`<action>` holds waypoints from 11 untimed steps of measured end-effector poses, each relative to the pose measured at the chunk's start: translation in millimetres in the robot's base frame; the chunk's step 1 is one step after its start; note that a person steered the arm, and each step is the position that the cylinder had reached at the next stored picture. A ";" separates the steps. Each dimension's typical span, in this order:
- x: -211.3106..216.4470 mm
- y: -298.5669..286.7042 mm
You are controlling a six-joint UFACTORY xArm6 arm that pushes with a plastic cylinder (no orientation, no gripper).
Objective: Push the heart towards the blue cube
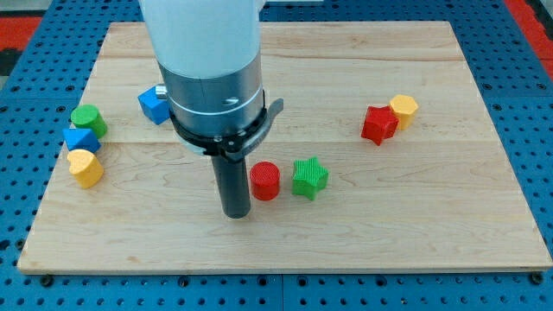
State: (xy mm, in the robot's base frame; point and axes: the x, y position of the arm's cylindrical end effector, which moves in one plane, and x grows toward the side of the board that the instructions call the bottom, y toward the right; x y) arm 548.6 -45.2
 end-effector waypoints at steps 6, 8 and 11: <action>-8.9 -60.4; -18.9 -256.6; -65.5 -96.1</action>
